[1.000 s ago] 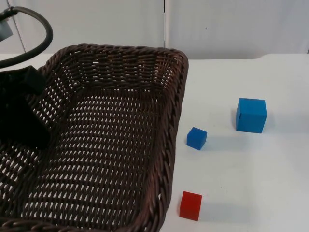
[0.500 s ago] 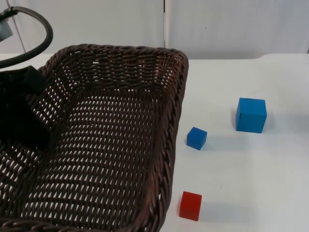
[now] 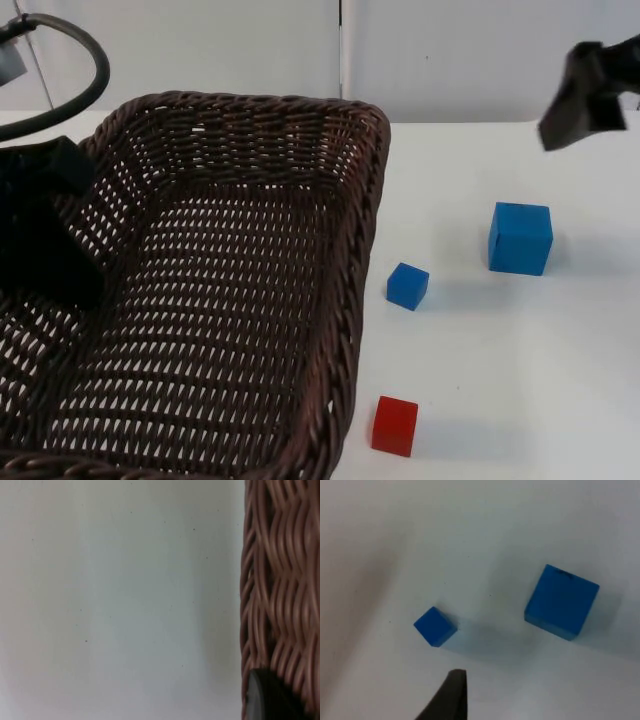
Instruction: Pick up the basket with the left hand and place the largest block into the basket with the right hand.
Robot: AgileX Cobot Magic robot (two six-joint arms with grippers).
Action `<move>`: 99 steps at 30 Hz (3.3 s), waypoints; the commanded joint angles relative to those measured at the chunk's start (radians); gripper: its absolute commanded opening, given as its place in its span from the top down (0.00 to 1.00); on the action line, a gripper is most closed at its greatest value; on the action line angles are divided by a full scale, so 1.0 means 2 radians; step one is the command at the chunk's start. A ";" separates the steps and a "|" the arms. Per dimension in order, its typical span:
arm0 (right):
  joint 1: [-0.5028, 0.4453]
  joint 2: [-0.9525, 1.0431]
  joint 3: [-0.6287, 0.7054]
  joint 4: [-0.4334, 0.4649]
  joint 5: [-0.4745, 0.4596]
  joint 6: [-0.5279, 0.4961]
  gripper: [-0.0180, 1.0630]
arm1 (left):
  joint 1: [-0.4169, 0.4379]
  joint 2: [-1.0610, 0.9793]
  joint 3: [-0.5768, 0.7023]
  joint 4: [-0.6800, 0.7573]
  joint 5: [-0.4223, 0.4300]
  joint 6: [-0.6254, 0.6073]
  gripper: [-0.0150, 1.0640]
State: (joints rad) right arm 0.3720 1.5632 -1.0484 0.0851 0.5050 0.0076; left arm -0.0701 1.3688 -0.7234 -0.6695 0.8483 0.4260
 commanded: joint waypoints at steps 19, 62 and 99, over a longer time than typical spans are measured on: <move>0.011 0.149 -0.156 -0.030 0.060 0.095 0.01 | -0.003 -0.002 0.000 -0.013 0.005 -0.003 0.99; 0.011 0.327 -0.171 -0.121 -0.094 0.267 0.05 | -0.003 -0.002 0.000 -0.014 0.009 -0.003 0.99; 0.011 0.068 -0.171 -0.118 0.083 0.138 0.99 | -0.003 -0.002 0.000 -0.014 0.014 -0.003 0.99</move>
State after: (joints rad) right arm 0.3856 1.7228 -1.3847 -0.1506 0.6561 0.3034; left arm -0.0701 1.3688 -0.7234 -0.6717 0.8713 0.4260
